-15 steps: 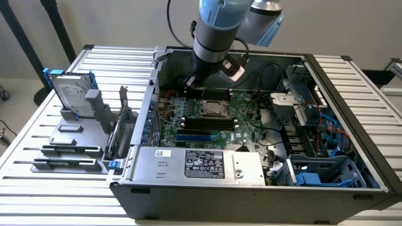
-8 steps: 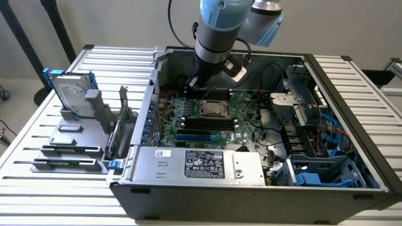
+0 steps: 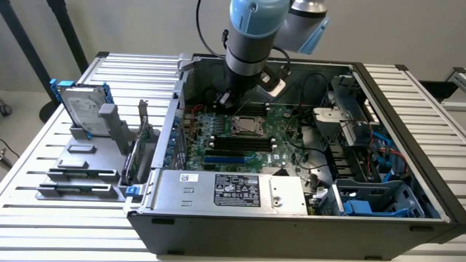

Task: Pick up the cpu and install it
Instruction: 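Install the first cpu locking lever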

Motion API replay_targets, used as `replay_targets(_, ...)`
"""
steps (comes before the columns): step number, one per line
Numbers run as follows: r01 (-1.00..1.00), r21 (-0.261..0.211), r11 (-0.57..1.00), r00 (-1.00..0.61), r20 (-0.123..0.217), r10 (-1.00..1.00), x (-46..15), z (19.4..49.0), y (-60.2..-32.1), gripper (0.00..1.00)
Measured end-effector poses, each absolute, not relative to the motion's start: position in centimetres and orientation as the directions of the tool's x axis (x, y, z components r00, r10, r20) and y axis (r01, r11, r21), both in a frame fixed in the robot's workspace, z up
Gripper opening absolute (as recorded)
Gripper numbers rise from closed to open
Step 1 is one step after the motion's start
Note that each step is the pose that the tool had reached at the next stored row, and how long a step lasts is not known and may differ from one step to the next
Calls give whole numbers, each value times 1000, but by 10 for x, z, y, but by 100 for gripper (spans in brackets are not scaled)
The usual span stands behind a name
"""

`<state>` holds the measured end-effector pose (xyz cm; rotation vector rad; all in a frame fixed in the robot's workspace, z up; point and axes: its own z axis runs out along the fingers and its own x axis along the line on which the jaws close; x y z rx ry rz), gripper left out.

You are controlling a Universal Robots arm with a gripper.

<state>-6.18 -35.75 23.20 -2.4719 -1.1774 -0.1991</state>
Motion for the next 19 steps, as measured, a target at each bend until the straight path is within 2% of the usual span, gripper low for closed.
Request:
replay_targets(11,784,-228,-578,621,300,724,-69,222,-353,11)
replay_targets(19,785,-218,-580,619,298,727,-72,209,-341,11)
